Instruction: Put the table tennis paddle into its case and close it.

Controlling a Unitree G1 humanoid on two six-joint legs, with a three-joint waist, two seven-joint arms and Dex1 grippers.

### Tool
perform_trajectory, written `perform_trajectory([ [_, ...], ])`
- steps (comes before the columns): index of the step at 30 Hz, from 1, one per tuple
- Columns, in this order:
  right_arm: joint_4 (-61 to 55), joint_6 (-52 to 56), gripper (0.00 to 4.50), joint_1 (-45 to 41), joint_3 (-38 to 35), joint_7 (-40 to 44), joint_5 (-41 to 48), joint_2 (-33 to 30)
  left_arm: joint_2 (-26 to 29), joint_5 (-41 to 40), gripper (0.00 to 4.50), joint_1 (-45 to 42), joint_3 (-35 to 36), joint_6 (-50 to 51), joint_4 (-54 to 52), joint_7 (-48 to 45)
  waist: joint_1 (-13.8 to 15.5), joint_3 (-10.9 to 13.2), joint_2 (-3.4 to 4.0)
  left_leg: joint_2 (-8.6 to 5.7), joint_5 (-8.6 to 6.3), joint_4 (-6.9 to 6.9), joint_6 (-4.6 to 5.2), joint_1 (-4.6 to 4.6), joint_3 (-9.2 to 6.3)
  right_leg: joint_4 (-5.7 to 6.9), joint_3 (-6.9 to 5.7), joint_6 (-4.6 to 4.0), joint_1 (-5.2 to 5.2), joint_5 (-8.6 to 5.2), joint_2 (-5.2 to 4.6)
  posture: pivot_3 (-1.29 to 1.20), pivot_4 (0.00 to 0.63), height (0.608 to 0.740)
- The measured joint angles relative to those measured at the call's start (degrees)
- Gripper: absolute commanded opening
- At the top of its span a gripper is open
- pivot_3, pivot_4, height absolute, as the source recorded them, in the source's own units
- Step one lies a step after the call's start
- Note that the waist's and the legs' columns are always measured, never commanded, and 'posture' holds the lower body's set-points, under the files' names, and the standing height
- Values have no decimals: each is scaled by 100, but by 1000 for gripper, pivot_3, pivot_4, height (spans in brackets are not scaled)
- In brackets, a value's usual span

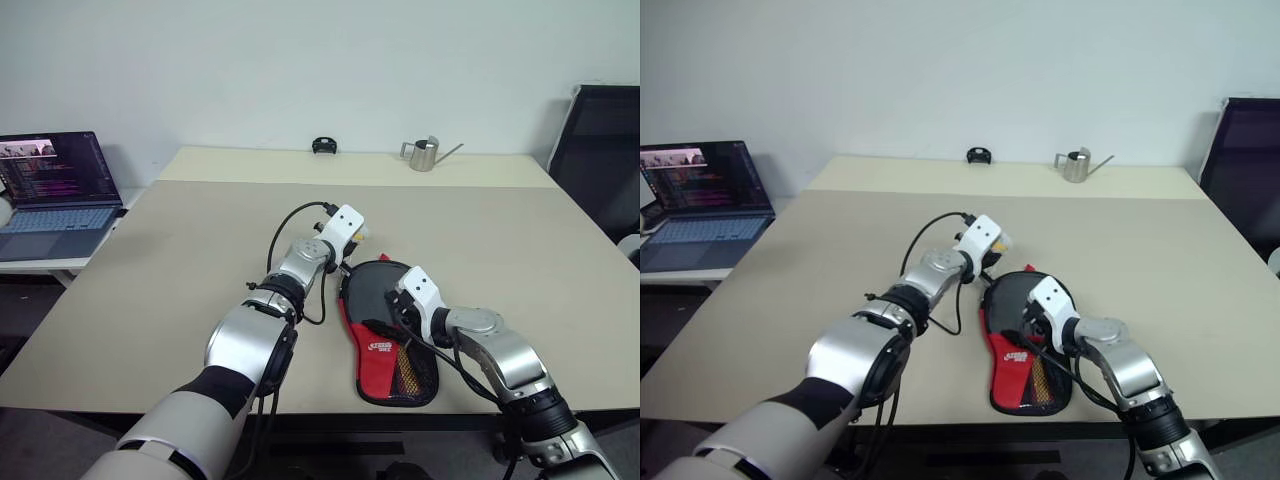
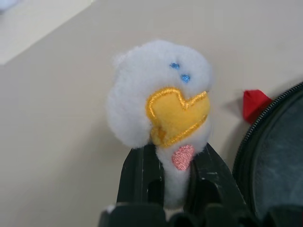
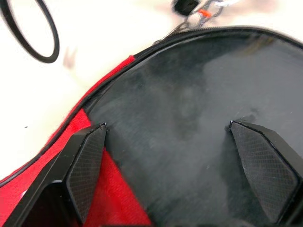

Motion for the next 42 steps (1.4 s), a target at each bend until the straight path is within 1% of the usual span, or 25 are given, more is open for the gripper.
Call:
perform_trajectory([
  [6,-638,338,4500,392,-32,-181,38,-3,-117,137,179,-93,14,-27,23,434,5,0,-1,-1,0,-1,-1,-3,-3,-3,-10,3,-1,-2,-2,0,150,740],
  [16,-1583,752,4500,1086,-53,-816,196,227,-308,498,179,-447,-14,-36,142,1117,14,2,-4,-2,-1,-4,-2,-7,-6,-9,-14,14,-1,-9,-3,0,150,740],
  [20,-1805,853,4500,1274,-51,-1079,200,390,-411,850,179,-488,-277,-37,151,1269,15,2,-4,-2,-1,-7,-3,-7,-6,-10,-15,33,-2,-20,-3,0,150,740],
  [23,-1905,899,4500,1359,-53,-1249,200,462,-629,1133,179,-488,-536,-69,154,1250,17,1,-4,-3,-2,-8,-3,-8,-6,-14,-16,34,-1,-20,-3,0,150,740],
  [28,-1985,905,4500,1474,-54,-1496,211,672,-1104,1313,179,-308,-736,-86,154,737,19,-1,-5,-3,-3,-21,-4,-6,-4,-23,-15,33,-2,-20,-3,0,150,740],
  [32,-2033,944,4500,1510,-53,-1599,251,758,-1144,1340,179,-190,-779,-23,176,432,6,-2,-4,-2,-2,-39,-4,-4,-3,-25,-13,33,-8,-20,-3,0,150,740],
  [38,-2163,1046,4500,1576,-54,-1738,308,814,-1125,1318,2277,-190,-717,25,176,350,7,-2,-4,-3,-2,-62,-4,-3,-1,-46,-12,24,-9,-15,-3,0,150,740],
  [42,-2167,1046,4500,1584,-54,-1760,356,815,-1071,1313,3762,-200,-652,22,156,380,4,-9,-2,-2,-2,-69,-4,-2,-1,-54,-13,15,-8,-10,-3,0,150,740],
])
